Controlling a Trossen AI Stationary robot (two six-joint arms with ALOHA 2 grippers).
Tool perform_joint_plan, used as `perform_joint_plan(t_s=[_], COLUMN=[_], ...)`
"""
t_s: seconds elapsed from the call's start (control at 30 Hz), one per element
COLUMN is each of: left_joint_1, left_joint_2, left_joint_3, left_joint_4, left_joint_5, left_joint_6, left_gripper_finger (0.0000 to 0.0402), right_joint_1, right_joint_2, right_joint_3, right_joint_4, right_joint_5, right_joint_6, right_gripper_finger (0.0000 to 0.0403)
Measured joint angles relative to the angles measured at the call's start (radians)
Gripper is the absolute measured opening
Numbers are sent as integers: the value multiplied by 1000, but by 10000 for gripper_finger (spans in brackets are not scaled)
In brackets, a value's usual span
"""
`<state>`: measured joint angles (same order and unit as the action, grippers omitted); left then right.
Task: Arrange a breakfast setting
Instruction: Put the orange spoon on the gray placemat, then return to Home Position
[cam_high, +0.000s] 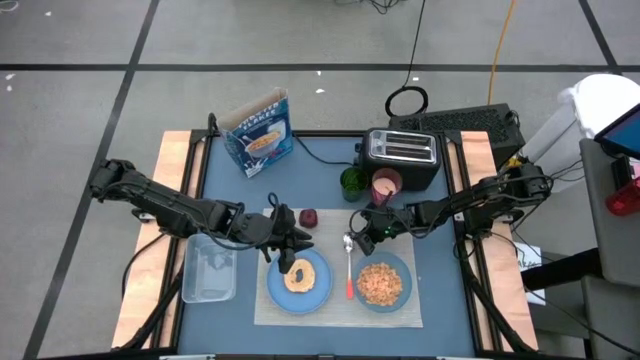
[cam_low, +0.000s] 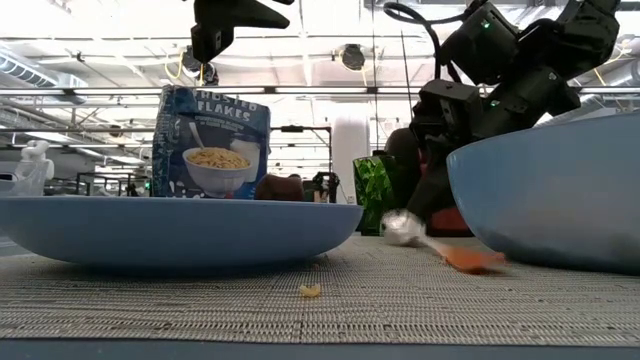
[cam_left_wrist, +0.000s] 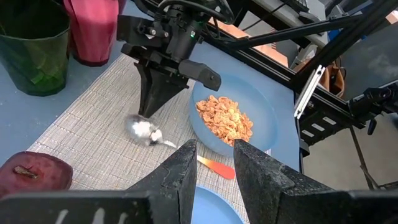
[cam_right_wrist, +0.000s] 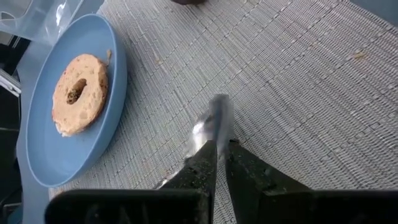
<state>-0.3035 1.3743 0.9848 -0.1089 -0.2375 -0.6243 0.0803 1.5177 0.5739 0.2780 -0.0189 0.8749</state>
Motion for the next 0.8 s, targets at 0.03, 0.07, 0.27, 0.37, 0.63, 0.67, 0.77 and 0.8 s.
perform_joint_plan(t_s=[0.03,0.07,0.27,0.37,0.63,0.67,0.77,0.8], left_joint_1=[0,0,0,0,0,0,0,0], left_joint_2=[0,0,0,0,0,0,0,0], left_joint_3=[0,0,0,0,0,0,0,0], left_joint_4=[0,0,0,0,0,0,3,7], left_joint_5=[0,0,0,0,0,0,0,0], left_joint_6=[0,0,0,0,0,0,16,23], left_gripper_finger=[111,111,111,111,111,111,111,111], right_joint_1=[0,0,0,0,-2,-2,-3,-3], right_joint_2=[0,0,0,0,-15,-26,-64,-83], right_joint_3=[0,0,0,0,1,1,1,1], right_joint_4=[1,1,1,1,0,0,-3,-6], right_joint_5=[2,10,21,21,-10,-17,-34,-34], right_joint_6=[0,1,0,-1,-76,-81,-110,-129], right_gripper_finger=[29,29,29,29,30,30,30,30])
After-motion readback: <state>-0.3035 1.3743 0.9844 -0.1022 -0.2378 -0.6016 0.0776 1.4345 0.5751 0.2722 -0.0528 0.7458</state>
